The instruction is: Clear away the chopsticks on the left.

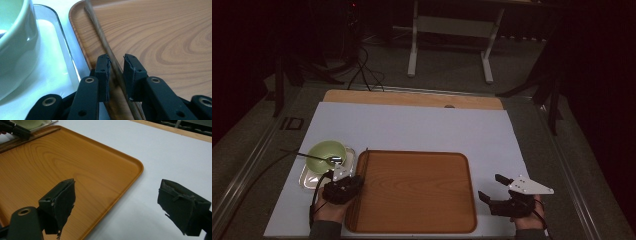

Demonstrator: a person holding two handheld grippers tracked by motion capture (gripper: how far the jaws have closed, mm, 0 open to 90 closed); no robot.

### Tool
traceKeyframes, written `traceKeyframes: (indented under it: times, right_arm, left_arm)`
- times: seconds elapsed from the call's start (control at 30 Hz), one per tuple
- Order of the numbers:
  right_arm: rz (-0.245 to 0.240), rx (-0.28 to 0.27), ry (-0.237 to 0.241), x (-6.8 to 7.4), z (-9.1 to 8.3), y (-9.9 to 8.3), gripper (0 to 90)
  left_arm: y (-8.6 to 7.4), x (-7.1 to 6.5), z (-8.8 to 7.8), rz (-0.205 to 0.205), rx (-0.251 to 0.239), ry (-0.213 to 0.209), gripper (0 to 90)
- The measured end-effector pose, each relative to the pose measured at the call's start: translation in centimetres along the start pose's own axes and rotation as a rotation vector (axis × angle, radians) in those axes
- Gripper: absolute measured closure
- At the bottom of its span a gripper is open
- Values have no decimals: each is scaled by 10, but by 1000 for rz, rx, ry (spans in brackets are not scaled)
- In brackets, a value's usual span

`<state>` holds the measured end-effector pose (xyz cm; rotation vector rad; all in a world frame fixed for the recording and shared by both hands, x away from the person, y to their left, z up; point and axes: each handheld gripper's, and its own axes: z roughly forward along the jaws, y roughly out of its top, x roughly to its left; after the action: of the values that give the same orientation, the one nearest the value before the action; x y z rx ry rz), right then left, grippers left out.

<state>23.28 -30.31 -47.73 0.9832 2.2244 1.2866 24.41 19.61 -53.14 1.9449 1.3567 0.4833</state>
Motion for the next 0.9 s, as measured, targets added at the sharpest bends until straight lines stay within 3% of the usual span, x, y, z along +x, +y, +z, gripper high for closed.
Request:
traceKeyframes:
  times: [0.47, 0.9]
  right_arm:
    - [1, 1, 1, 0, 0, 0, 142]
    - [0, 2, 1, 0, 0, 0, 142]
  left_arm:
    - [-5, -12, -2, 81, 19, 69, 796]
    - [-10, -21, -10, 84, 33, 86, 807]
